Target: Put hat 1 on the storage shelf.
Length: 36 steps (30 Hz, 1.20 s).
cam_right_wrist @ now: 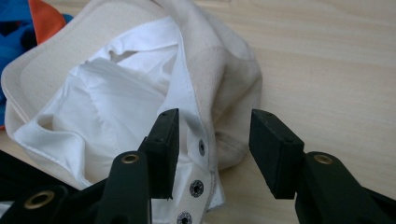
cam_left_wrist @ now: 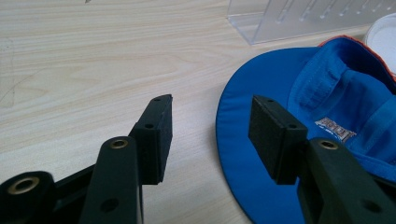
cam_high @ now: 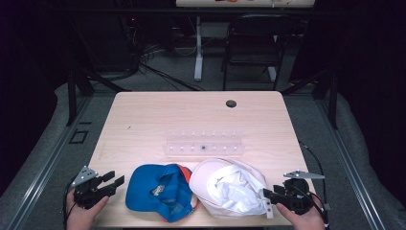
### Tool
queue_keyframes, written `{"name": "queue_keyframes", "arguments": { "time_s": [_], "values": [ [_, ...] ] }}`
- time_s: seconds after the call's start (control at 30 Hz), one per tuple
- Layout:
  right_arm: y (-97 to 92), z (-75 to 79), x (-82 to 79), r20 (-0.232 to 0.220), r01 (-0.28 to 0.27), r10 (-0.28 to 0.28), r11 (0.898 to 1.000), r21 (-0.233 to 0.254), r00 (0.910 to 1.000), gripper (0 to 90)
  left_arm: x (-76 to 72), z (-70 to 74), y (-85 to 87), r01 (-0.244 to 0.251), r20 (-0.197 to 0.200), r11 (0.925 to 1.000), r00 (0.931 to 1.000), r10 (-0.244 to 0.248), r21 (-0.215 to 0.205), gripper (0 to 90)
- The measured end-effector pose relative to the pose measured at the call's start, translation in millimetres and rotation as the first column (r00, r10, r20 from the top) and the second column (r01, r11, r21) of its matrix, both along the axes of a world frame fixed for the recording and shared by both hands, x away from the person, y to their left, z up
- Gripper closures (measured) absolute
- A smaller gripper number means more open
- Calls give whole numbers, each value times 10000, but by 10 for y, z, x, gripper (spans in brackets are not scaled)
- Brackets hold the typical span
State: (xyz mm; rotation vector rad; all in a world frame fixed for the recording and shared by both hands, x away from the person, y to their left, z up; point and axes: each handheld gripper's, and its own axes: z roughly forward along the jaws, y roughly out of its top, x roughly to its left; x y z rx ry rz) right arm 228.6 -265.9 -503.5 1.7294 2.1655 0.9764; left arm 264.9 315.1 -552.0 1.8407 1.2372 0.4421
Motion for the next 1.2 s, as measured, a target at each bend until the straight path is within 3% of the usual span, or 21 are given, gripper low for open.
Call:
{"name": "queue_keyframes", "arguments": {
  "time_s": [0.17,0.2,0.23,0.27,0.3,0.5,0.6,0.7,0.73,0.77,0.83,0.87,0.9,1.07,1.1,1.17,1.2],
  "values": [
    [15,-92,26,-478,-241,254,9993,282,9985,585,1,-4,-3,13,-37,10000,10000,-13,4,499],
    [22,-107,37,-591,-281,303,9989,375,9978,625,3,-8,-4,8,-60,10000,10000,-8,13,499],
    [28,-124,65,-741,-425,451,9985,354,9962,722,3,-10,-7,19,-72,10000,10000,-19,15,499],
    [28,-124,65,-741,-425,451,9985,354,9962,722,3,-10,-7,19,-72,10000,10000,-19,15,499],
    [25,-124,102,-982,-476,526,9975,519,9938,792,3,-10,-11,20,-49,10000,10000,-20,24,499],
    [-39,-63,223,-1431,-633,719,9959,641,9871,833,4,-14,-9,42,-69,10000,10000,-42,54,499],
    [-96,47,346,-1647,-681,672,9977,5,9840,837,2,-12,-6,20,-77,10000,10000,-20,28,499],
    [-148,191,540,-2165,-747,487,9907,-1135,9751,838,5,-15,-5,-6,-82,10000,10000,6,19,499],
    [-148,191,540,-2165,-747,487,9907,-1135,9751,838,5,-15,-5,-6,-82,10000,10000,6,19,499],
    [-158,247,654,-2512,-915,359,9726,-2135,9673,837,7,-17,-7,2,-99,10000,10000,-2,13,499],
    [-152,276,734,-2685,-987,238,9580,-2694,9630,836,7,-18,-9,20,-120,10000,9999,-20,28,499],
    [-152,276,734,-2685,-987,238,9580,-2694,9630,836,7,-18,-9,20,-120,10000,9999,-20,28,499],
    [-144,305,818,-2831,-1005,137,9504,-2944,9590,836,8,-22,-9,19,-139,10000,9999,-19,42,499],
    [-125,314,972,-2834,-579,-273,9559,-2879,9586,833,10,-27,-4,26,-177,10000,9998,-25,48,499],
    [-134,324,1006,-2997,-683,-224,9550,-2888,9538,831,9,-28,-4,21,-183,10000,9998,-20,36,499],
    [-162,306,1110,-3243,-425,-361,9718,-2320,9453,789,7,-33,-9,-13,-77,10000,10000,13,-24,499],
    [-171,301,1124,-3240,-325,-424,9745,-2222,9451,762,4,-32,-8,-9,-66,10000,10000,8,-31,499]
  ]
}}
